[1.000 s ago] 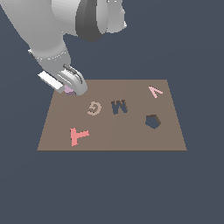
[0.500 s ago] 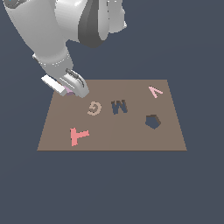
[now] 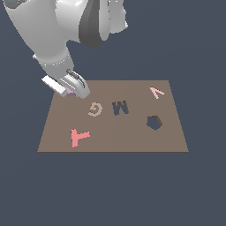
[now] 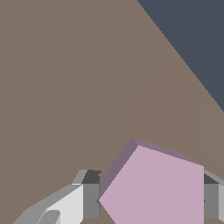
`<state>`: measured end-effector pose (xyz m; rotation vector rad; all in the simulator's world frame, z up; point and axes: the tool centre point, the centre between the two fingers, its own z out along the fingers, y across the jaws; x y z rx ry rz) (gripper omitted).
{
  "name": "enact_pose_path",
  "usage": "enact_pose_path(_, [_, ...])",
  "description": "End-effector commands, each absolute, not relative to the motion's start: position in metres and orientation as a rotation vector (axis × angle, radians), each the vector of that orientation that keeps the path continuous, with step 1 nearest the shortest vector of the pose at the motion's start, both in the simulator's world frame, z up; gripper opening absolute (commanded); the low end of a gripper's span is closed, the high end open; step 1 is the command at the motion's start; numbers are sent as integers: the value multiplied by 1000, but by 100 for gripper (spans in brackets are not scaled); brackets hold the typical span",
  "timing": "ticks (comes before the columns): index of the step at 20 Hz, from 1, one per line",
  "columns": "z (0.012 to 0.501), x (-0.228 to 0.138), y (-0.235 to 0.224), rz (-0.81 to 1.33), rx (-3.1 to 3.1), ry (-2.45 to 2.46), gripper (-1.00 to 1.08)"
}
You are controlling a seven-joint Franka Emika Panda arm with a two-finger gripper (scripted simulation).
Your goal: Insert a designated object into the corresponding slot on a board.
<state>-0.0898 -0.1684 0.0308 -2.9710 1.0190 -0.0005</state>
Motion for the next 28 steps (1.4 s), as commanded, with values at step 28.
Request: enact_pose_path(28, [36, 49, -43, -2, -3134, -239, -100])
